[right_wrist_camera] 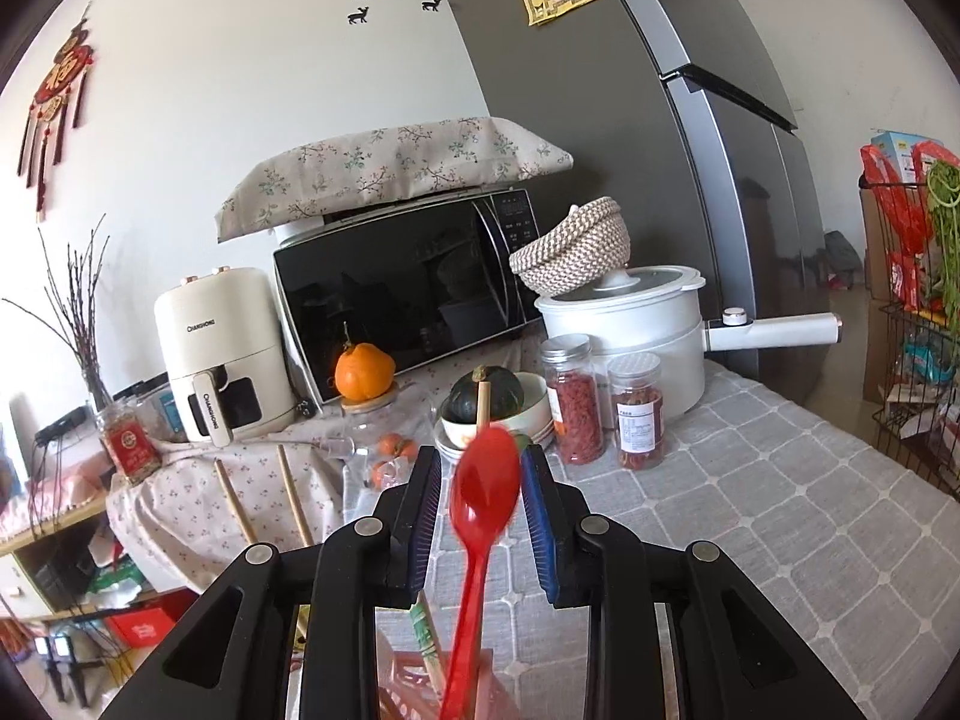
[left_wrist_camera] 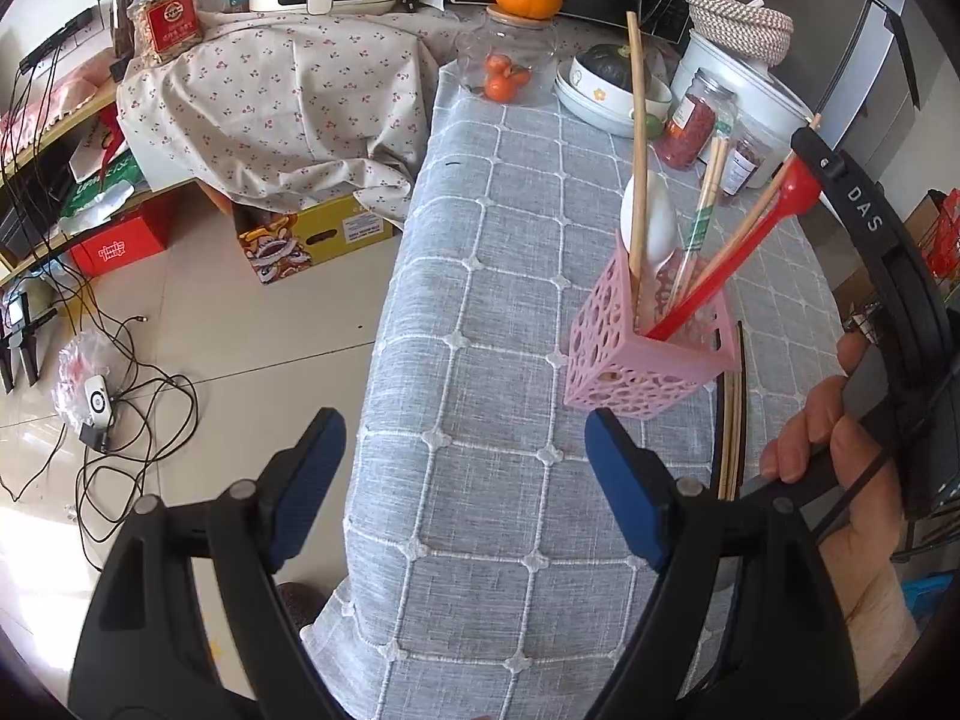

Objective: Organize utensils
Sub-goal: 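Lower the red spoon into the pink basket and open the right tool, then reach the right tool to a black chopstick and close on it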

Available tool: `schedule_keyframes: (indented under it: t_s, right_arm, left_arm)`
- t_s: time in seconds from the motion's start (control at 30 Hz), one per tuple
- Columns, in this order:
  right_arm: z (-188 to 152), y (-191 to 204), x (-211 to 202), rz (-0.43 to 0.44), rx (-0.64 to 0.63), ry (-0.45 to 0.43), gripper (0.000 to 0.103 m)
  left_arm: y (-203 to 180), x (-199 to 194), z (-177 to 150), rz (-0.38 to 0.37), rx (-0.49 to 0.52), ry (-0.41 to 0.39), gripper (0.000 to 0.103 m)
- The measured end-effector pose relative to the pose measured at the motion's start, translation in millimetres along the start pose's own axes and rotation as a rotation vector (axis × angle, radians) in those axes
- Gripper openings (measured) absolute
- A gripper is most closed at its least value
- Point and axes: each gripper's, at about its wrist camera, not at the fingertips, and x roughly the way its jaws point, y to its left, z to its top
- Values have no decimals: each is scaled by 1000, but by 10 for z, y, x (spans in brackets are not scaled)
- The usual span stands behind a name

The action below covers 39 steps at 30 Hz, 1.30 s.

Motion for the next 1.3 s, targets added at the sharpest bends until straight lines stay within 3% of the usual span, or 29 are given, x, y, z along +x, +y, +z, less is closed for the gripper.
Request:
schedule_keyframes:
  t_s: [0.37,0.57,0.87,1.13,1.3]
  right_arm:
    - [440,-333,-215,80,8,168,52]
    - [533,-682,-304,47,-52,309,61]
    - [134,-1216,-121,-26,-60,553,63]
    - [-484,-1381,320,-40,-110,854,63]
    - [-666,-1486,505,-70,-106,916,63]
  left_arm:
    - [-236,-9,-40,-34,31,0,82]
    - [-403,21,-94,-68,49,20,82]
    - [-601,97,-142,-79,76,38,82]
    - [-692,250,-178,-80,87,86,82]
    - [-708,293,-185,-76,88,96,82]
